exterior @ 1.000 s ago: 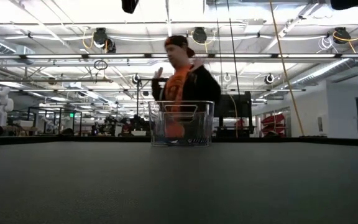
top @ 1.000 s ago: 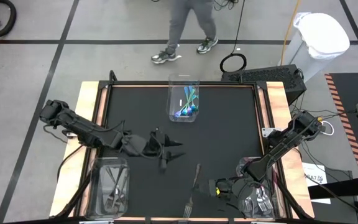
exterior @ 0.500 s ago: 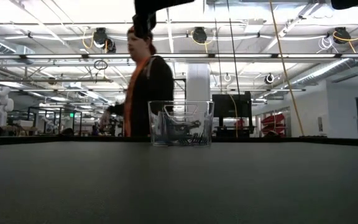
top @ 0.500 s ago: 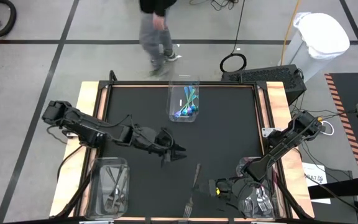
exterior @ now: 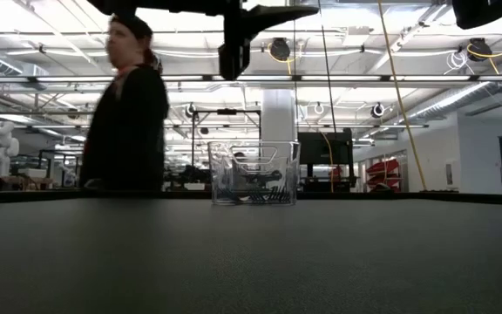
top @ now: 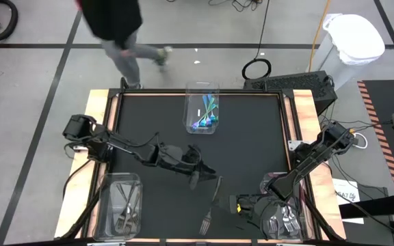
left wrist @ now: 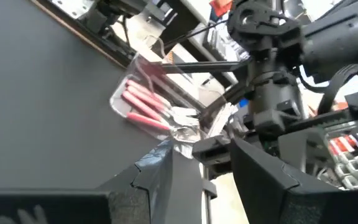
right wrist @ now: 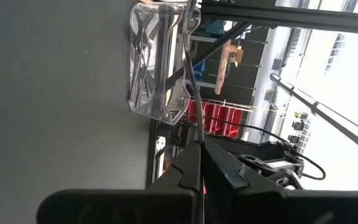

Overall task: Sort silverware by color (type)
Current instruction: Put the black fork into the bottom left transparent bin

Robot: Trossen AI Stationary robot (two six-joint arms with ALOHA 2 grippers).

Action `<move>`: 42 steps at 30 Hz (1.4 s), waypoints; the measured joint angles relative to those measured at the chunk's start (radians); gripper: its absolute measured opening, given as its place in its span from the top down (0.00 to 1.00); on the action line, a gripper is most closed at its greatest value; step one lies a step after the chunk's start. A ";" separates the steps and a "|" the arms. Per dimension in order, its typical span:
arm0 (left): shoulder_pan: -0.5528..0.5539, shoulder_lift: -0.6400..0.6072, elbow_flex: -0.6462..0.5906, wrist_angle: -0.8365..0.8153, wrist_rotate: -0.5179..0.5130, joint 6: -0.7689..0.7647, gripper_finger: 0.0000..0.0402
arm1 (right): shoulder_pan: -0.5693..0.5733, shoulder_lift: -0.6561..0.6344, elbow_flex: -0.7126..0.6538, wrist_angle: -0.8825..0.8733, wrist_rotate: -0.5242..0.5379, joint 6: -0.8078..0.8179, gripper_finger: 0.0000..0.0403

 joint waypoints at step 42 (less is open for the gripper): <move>-0.007 0.017 0.005 0.106 0.053 -0.020 0.60 | -0.016 0.000 0.000 -0.012 -0.002 0.010 0.99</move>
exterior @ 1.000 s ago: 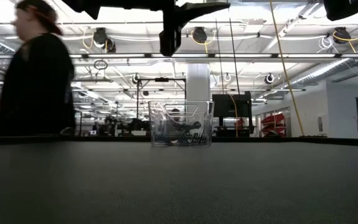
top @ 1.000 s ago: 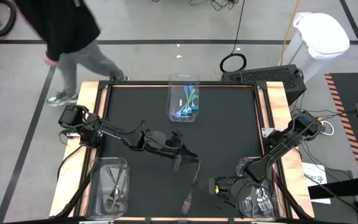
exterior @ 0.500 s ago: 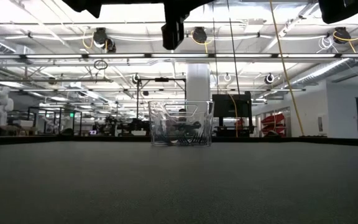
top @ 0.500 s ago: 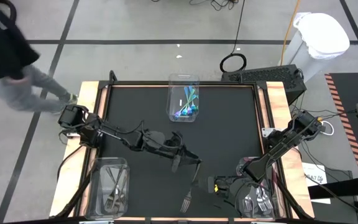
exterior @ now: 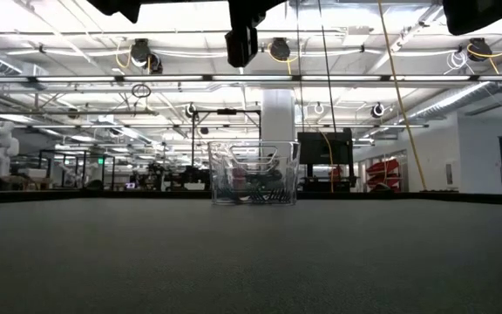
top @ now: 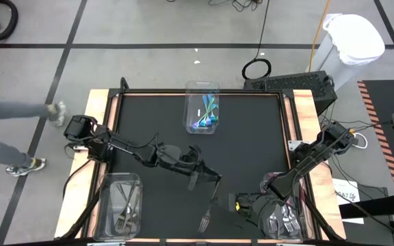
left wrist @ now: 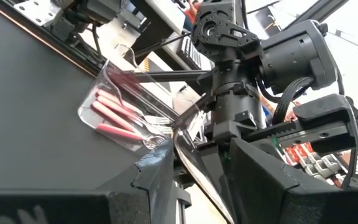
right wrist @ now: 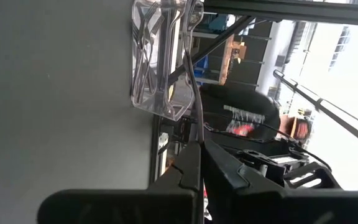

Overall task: Sort silverware by color (type)
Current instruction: Put the black fork into the bottom left transparent bin

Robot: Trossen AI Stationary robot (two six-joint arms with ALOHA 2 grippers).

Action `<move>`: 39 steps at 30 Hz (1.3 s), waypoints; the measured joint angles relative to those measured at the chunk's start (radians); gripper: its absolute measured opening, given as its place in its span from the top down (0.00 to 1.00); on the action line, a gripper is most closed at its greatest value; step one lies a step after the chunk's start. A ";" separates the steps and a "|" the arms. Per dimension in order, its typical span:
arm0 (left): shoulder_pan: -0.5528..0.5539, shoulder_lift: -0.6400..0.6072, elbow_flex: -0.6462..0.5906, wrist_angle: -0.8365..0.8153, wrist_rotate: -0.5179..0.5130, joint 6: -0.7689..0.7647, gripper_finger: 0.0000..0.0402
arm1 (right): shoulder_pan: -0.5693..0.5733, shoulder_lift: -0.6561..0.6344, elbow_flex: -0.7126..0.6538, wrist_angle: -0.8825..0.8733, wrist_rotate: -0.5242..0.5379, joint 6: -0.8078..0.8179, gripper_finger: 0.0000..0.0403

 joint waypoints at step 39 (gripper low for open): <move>0.055 0.162 0.171 -0.022 0.304 -0.006 0.60 | 0.024 0.000 0.000 0.000 0.031 -0.014 1.00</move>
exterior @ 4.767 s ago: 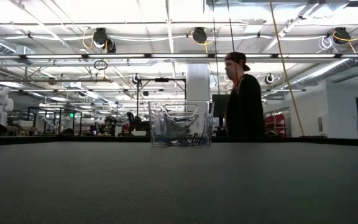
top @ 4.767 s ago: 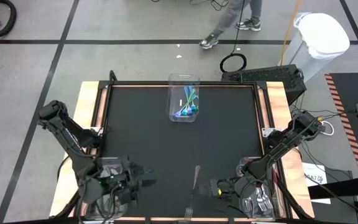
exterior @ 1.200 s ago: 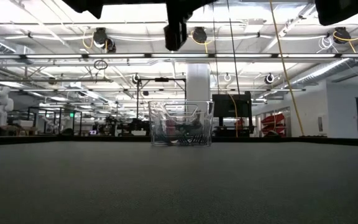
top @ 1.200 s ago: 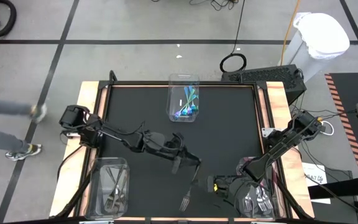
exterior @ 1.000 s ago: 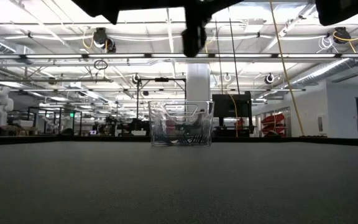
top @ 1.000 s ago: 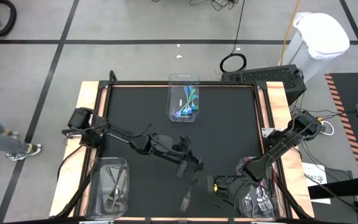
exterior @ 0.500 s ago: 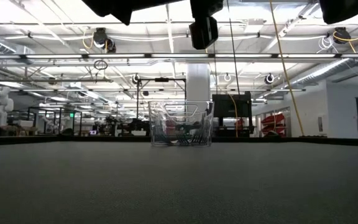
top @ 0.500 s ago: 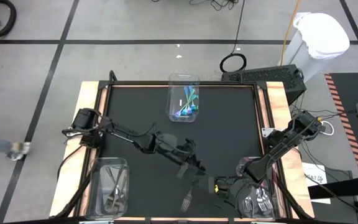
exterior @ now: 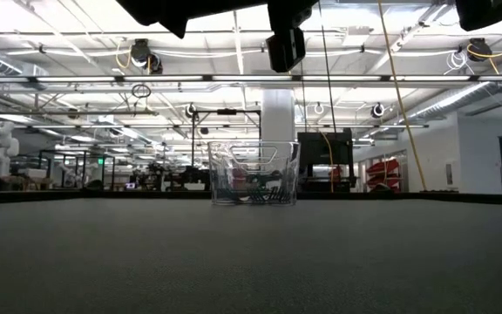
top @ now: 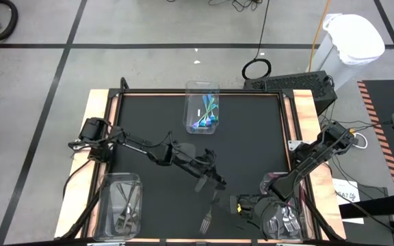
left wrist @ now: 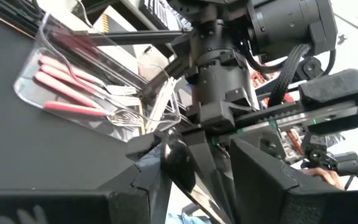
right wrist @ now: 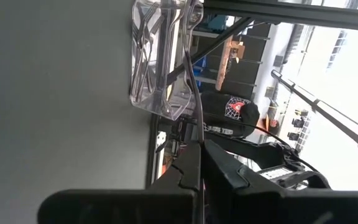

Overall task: Sort silverware by color (type)
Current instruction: Put the black fork into the bottom left transparent bin

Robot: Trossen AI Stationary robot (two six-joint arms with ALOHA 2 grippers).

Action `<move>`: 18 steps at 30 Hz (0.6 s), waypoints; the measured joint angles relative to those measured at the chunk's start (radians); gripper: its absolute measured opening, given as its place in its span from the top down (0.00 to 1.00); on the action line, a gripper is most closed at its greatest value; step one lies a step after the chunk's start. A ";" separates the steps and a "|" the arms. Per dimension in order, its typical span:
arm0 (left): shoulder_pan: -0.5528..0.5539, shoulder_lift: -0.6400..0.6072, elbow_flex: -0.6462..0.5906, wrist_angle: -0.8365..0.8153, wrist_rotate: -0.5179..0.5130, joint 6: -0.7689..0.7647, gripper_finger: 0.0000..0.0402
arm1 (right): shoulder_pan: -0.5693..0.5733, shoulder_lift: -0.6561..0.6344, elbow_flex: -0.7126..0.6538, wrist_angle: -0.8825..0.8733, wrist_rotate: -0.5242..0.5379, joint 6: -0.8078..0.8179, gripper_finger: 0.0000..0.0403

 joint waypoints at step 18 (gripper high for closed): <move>0.008 0.000 0.000 -0.031 0.017 -0.001 0.61 | 0.015 0.000 0.000 0.000 0.050 -0.001 1.00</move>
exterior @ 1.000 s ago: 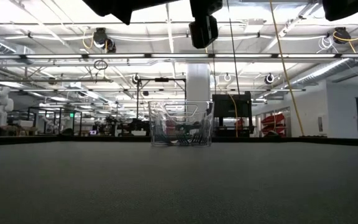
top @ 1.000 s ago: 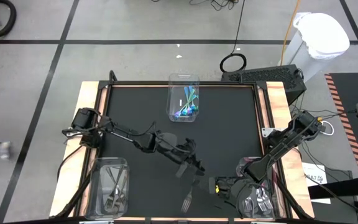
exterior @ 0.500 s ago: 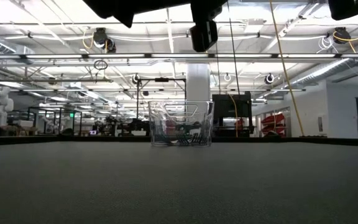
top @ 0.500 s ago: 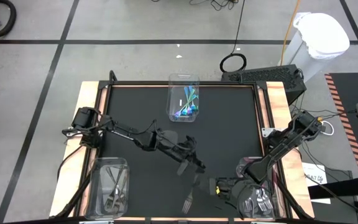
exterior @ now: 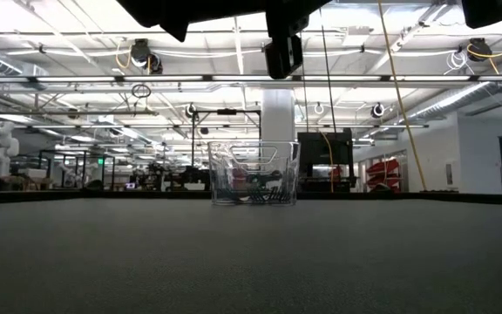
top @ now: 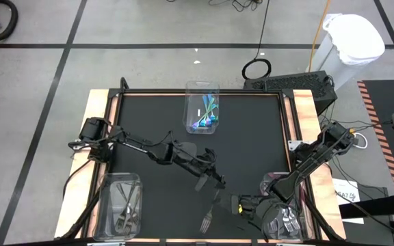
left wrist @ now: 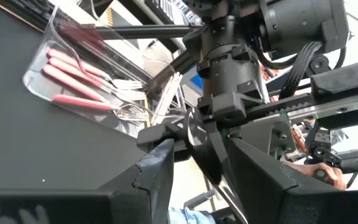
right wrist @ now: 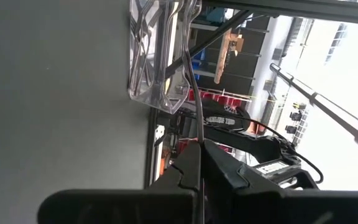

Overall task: Sort silverware by color (type)
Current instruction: Put the black fork into the bottom left transparent bin

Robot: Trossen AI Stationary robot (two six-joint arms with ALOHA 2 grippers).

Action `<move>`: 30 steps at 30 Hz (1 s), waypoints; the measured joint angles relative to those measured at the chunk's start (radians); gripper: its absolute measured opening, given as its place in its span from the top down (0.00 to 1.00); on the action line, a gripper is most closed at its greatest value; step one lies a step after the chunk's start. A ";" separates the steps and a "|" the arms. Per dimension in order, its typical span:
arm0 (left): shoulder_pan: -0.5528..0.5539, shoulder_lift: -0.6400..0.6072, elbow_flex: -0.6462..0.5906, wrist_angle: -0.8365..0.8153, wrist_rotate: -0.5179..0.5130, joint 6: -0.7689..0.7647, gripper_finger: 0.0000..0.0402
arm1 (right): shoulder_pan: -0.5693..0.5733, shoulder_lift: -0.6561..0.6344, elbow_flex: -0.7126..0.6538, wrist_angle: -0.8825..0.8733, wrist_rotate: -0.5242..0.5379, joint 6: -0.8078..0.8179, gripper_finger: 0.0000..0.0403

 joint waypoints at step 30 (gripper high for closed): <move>-0.001 -0.003 0.002 0.060 0.091 -0.015 0.99 | 0.000 0.002 -0.002 0.038 0.005 0.328 0.66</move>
